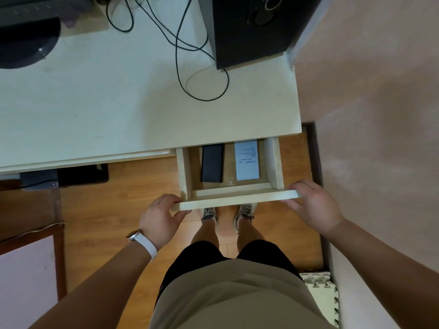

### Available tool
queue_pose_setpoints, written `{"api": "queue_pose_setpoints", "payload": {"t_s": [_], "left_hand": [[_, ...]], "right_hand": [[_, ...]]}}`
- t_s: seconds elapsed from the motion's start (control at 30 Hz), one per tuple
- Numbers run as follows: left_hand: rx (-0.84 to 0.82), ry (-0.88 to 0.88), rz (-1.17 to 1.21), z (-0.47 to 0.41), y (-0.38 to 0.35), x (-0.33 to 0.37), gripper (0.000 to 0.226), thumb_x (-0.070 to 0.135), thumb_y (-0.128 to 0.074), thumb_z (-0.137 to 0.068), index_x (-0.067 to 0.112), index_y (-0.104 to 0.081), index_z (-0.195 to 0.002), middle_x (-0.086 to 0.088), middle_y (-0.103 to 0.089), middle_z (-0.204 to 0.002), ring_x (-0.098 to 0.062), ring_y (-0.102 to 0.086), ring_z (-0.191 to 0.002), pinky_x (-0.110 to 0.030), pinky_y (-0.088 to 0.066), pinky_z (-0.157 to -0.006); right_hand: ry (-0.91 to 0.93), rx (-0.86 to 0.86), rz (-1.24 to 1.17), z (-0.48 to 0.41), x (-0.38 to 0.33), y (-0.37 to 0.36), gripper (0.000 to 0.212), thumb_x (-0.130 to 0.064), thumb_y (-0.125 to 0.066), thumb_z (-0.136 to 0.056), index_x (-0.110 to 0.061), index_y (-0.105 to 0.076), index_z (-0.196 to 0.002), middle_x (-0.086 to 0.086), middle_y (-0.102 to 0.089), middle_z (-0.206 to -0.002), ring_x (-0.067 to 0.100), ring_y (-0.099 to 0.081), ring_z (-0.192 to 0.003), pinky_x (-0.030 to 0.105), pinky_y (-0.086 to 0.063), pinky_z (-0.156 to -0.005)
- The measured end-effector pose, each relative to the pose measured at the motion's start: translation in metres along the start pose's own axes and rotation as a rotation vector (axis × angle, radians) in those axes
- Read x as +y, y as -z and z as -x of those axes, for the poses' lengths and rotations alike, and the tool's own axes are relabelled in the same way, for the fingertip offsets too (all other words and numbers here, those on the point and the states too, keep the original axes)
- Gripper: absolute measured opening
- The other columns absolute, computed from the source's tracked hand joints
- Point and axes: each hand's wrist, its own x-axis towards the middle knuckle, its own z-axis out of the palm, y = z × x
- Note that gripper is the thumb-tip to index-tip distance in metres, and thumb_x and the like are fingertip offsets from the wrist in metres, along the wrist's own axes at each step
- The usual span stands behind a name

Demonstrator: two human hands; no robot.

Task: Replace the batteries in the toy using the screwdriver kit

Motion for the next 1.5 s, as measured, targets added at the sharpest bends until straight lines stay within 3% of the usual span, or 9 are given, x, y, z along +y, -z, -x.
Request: {"api": "queue_pose_setpoints", "payload": {"t_s": [0.27, 0.47, 0.53, 0.63, 0.73, 0.83, 1.17, 1.37, 1.5], "left_hand": [[0.022, 0.097, 0.030, -0.040, 0.013, 0.008, 0.031, 0.031, -0.080, -0.079, 0.013, -0.070, -0.102, -0.002, -0.067, -0.099, -0.024, -0.064, -0.084, -0.030, -0.051, -0.066], [0.108, 0.364, 0.189, -0.062, 0.017, 0.023, 0.053, 0.045, -0.077, -0.079, 0.019, -0.062, -0.122, 0.006, -0.060, -0.101, -0.016, -0.062, -0.092, -0.031, -0.053, -0.077], [0.133, 0.463, 0.228, -0.069, 0.018, 0.027, 0.060, 0.051, -0.074, -0.079, 0.017, -0.059, -0.126, 0.002, -0.064, -0.102, -0.017, -0.062, -0.094, -0.030, -0.050, -0.078], [0.136, 0.529, 0.210, -0.077, 0.018, 0.029, 0.059, 0.060, -0.067, -0.081, 0.015, -0.064, -0.118, 0.001, -0.071, -0.105, -0.023, -0.065, -0.098, -0.030, -0.050, -0.076], [0.146, 0.551, 0.221, -0.085, 0.017, 0.031, 0.051, 0.062, -0.064, -0.081, 0.014, -0.069, -0.100, 0.008, -0.066, -0.085, -0.022, -0.065, -0.089, -0.030, -0.048, -0.071], [0.159, 0.608, 0.254, -0.095, 0.015, 0.034, 0.053, 0.062, -0.063, -0.083, 0.014, -0.070, -0.106, 0.008, -0.063, -0.083, -0.018, -0.060, -0.083, -0.029, -0.045, -0.071], [0.172, 0.598, 0.234, -0.108, 0.016, 0.032, 0.042, 0.056, -0.067, -0.082, 0.015, -0.066, -0.076, 0.010, -0.062, -0.070, -0.019, -0.060, -0.067, -0.032, -0.050, -0.061], [0.170, 0.570, 0.220, -0.114, 0.014, 0.028, 0.042, 0.058, -0.067, -0.081, 0.016, -0.066, -0.077, 0.003, -0.064, -0.067, -0.021, -0.061, -0.064, -0.026, -0.042, -0.053], [0.128, 0.532, 0.206, -0.107, 0.017, 0.034, 0.045, 0.059, -0.057, -0.089, 0.016, -0.068, -0.099, 0.007, -0.066, -0.090, -0.021, -0.062, -0.085, -0.028, -0.043, -0.067]], "right_hand": [[-0.114, 0.078, -0.101, -0.035, -0.008, 0.011, 0.044, -0.031, -0.073, -0.084, -0.007, -0.064, -0.120, 0.006, -0.061, -0.114, 0.022, -0.060, -0.099, 0.031, -0.051, -0.083], [-0.384, 0.126, -0.344, -0.061, -0.016, 0.013, 0.066, -0.048, -0.073, -0.079, -0.017, -0.051, -0.132, -0.005, -0.059, -0.114, 0.010, -0.054, -0.099, 0.028, -0.051, -0.080], [-0.433, 0.136, -0.449, -0.068, -0.019, 0.014, 0.062, -0.049, -0.072, -0.080, -0.019, -0.052, -0.130, -0.005, -0.062, -0.112, 0.011, -0.057, -0.102, 0.030, -0.053, -0.080], [-0.474, 0.158, -0.520, -0.078, -0.022, 0.011, 0.052, -0.053, -0.070, -0.080, -0.021, -0.056, -0.118, -0.007, -0.064, -0.109, 0.013, -0.060, -0.103, 0.026, -0.050, -0.075], [-0.492, 0.180, -0.540, -0.085, -0.023, 0.012, 0.057, -0.058, -0.069, -0.079, -0.021, -0.057, -0.120, -0.003, -0.066, -0.111, 0.014, -0.061, -0.101, 0.027, -0.051, -0.074], [-0.484, 0.212, -0.546, -0.094, -0.026, 0.016, 0.056, -0.056, -0.069, -0.080, -0.022, -0.057, -0.123, -0.005, -0.065, -0.111, 0.013, -0.061, -0.099, 0.026, -0.050, -0.071], [-0.492, 0.274, -0.564, -0.105, -0.025, 0.015, 0.051, -0.051, -0.071, -0.080, -0.017, -0.062, -0.118, -0.001, -0.069, -0.107, 0.013, -0.062, -0.089, 0.025, -0.051, -0.069], [-0.503, 0.277, -0.508, -0.114, -0.022, 0.017, 0.055, -0.054, -0.073, -0.077, -0.014, -0.064, -0.114, -0.001, -0.070, -0.098, 0.012, -0.062, -0.079, 0.028, -0.055, -0.071], [-0.476, 0.247, -0.462, -0.111, -0.025, 0.021, 0.054, -0.057, -0.070, -0.079, -0.018, -0.061, -0.114, -0.001, -0.070, -0.095, 0.014, -0.063, -0.077, 0.035, -0.058, -0.072]]}}
